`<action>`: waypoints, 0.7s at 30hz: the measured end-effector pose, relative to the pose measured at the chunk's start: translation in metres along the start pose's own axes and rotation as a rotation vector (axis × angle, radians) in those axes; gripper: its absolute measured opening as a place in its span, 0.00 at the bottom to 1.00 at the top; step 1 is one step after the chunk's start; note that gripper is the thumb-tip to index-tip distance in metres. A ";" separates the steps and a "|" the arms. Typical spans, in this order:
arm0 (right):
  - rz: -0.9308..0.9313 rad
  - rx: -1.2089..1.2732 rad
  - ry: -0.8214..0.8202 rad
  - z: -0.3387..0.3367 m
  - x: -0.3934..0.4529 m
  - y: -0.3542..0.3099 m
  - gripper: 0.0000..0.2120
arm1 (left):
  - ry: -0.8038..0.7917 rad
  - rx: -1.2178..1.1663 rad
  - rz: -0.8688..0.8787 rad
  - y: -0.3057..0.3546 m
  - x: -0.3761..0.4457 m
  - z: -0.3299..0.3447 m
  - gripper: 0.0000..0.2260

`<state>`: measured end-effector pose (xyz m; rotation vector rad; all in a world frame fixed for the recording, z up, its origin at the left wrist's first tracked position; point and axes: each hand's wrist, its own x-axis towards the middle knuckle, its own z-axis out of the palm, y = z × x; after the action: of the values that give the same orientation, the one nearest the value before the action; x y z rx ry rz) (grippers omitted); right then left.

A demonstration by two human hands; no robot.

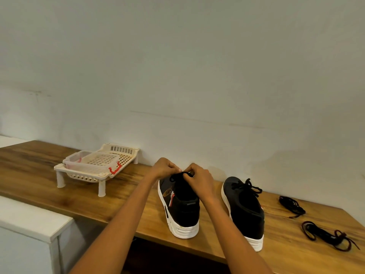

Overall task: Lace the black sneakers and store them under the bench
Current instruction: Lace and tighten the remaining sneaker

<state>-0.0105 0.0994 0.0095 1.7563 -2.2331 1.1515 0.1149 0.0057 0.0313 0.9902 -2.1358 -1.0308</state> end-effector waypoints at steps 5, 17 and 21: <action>-0.003 -0.015 0.010 -0.002 0.000 0.001 0.05 | -0.122 0.026 -0.085 0.006 0.004 -0.008 0.15; -0.085 -0.080 -0.030 -0.002 0.004 0.002 0.05 | -0.164 0.063 -0.082 -0.001 0.017 -0.002 0.07; -0.086 -0.024 -0.072 -0.005 0.004 0.003 0.05 | -0.027 -0.040 -0.058 -0.005 0.016 0.007 0.09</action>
<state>-0.0166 0.0988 0.0133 1.8925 -2.1767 1.0570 0.1026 -0.0067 0.0266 1.0303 -2.1104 -1.1164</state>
